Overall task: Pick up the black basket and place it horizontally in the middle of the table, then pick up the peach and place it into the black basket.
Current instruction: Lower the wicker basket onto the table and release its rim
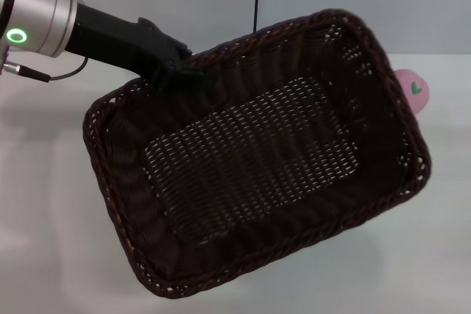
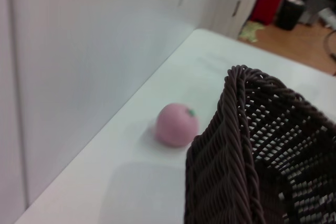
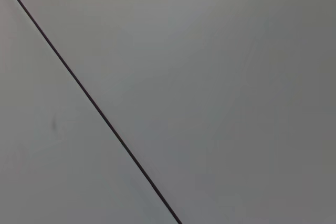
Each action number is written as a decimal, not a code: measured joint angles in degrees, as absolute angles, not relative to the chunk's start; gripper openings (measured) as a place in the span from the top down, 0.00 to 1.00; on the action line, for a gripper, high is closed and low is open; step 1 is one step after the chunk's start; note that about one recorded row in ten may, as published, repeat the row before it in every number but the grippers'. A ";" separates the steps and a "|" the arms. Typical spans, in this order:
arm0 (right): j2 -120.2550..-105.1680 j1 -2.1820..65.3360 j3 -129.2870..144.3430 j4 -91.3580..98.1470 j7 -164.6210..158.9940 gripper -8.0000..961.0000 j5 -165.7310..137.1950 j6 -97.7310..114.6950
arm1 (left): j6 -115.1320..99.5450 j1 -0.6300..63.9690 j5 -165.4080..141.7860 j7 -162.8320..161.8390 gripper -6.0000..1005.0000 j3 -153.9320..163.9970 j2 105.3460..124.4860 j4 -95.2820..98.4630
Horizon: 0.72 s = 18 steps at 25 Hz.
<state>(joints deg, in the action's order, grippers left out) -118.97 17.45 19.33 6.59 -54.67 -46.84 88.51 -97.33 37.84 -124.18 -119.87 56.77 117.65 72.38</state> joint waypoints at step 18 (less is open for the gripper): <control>-118.98 17.11 17.79 6.59 -55.36 0.35 -46.84 89.60 | -99.30 44.23 -122.83 -103.01 0.79 59.41 117.84 71.16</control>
<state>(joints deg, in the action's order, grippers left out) -118.98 17.11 17.79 6.59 -55.36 -46.84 89.60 -99.30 44.23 -122.83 -103.01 59.41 117.84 71.16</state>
